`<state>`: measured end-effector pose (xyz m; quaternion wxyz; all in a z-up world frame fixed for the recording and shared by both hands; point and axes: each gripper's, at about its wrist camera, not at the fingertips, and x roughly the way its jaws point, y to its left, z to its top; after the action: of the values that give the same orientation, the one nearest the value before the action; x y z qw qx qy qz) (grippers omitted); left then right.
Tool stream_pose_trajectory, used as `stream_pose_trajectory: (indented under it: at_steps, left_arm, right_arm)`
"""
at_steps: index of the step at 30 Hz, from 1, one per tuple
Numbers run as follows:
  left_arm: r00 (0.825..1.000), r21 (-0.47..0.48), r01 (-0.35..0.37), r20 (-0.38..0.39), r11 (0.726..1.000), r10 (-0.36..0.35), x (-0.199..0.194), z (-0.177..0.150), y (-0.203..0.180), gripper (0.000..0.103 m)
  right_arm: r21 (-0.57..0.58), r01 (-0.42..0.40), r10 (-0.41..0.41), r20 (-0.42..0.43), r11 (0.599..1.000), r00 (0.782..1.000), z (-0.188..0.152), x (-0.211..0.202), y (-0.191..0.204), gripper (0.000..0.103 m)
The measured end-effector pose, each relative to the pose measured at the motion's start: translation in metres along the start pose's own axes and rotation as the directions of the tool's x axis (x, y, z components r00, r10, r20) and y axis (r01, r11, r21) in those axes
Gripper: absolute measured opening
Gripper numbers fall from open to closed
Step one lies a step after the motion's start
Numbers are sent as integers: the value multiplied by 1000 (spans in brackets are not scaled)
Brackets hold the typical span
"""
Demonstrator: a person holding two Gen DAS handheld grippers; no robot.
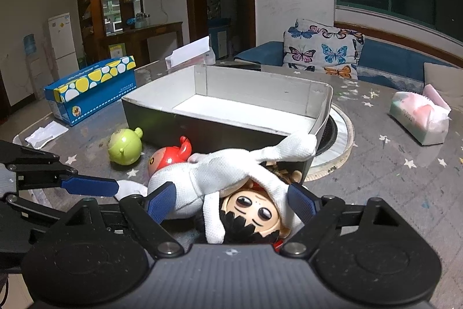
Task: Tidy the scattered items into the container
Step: 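Grasp the white plush bunny with the left tool and lift it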
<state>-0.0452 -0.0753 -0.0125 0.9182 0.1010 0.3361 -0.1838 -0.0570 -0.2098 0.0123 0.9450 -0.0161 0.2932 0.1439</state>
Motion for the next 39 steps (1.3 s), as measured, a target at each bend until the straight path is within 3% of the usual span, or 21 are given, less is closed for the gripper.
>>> stream_pose_trajectory:
  at_steps: [9,12,18,20,26,33,39]
  left_arm:
    - [999,34,51,7,998,-52,12,2,-4,37]
    - [997,28,74,3,997,-74,18,2,-3,30]
    - [995,1,99,19,995,-99,23,2,1,26]
    - [994,-2,109,20,994,-109,25,2,3,26]
    - [989,-48,145,19,988,-144,31,-1,9,18]
    - [990,-55,141,41,989,-138,26,-2,13,13]
    - [995,-9,94,27,996,-94,23,-6,9,18]
  right_arm:
    - [2,-15,15,4,1000,1000,10,8,-3,85]
    - [4,-21,21,5,1000,1000,14,12,-4,79]
    - [4,-34,34,1,999,999,17,16,-3,67]
    - [11,-53,53,-3,999,999,18,17,-4,53]
    - [27,-76,76,0,997,997,17,15,-4,36]
    - [29,-98,97,29,995,995,21,7,-2,27]
    - [23,-107,106,45,994,993,24,-1,0,26]
